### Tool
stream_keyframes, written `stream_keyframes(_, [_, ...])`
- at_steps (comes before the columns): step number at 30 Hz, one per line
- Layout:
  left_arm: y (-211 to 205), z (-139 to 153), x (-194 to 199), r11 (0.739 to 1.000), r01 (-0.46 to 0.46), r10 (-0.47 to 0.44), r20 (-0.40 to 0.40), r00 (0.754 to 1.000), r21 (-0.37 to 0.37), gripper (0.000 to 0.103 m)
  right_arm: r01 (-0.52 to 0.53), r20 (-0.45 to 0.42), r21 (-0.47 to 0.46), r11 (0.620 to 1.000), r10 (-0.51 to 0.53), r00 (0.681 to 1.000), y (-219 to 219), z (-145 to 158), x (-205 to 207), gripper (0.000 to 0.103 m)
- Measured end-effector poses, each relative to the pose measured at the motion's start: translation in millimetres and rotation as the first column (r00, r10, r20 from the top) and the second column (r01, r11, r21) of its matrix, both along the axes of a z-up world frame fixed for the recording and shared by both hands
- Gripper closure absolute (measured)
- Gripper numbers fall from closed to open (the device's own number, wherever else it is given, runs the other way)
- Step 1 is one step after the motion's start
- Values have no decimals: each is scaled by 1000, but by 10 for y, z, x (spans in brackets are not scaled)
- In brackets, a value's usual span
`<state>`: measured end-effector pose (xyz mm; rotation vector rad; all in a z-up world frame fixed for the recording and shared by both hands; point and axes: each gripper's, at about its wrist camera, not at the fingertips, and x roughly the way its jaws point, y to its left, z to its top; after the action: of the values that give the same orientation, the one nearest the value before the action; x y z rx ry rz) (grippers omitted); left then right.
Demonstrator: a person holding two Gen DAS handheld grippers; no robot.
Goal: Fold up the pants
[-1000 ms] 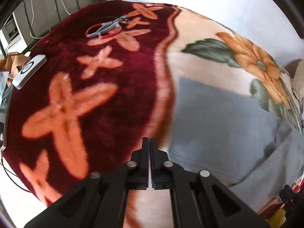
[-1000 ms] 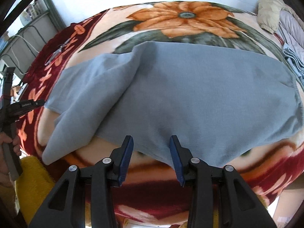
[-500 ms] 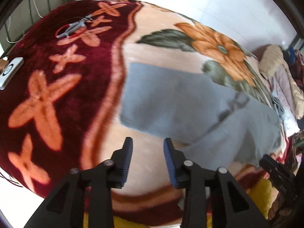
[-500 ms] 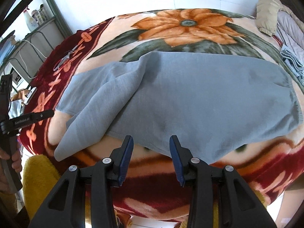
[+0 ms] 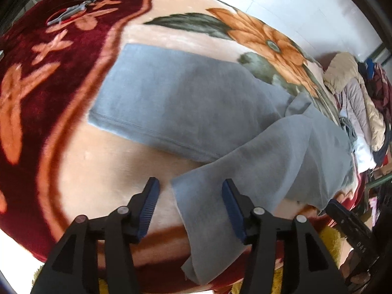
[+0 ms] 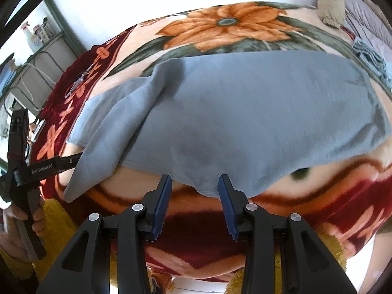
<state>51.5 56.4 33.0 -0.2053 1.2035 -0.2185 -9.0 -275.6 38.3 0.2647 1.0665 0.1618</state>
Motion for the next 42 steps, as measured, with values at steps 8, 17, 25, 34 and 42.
stream_keyframes(8, [-106, -10, -21, 992, -49, 44, 44, 998, 117, 45, -16, 10, 6, 1000, 15, 1000, 10, -56, -37, 63])
stream_keyframes(17, [-276, 6, -32, 994, 69, -72, 40, 997, 88, 96, -7, 4, 42, 999, 7, 1000, -39, -113, -58, 63])
stream_keyframes(25, [-323, 573, -83, 984, 145, -161, 178, 971, 100, 97, 7, 6, 59, 998, -7, 1000, -73, -95, -54, 63])
stream_keyframes(34, [-14, 1057, 108, 977, 59, -121, 304, 945, 205, 98, 10, 31, 74, 997, -12, 999, -75, 30, -57, 63])
stream_keyframes(42, [87, 1219, 659, 941, 45, -166, 340, 926, 337, 98, -10, 36, 58, 998, 8, 999, 12, 93, -27, 63])
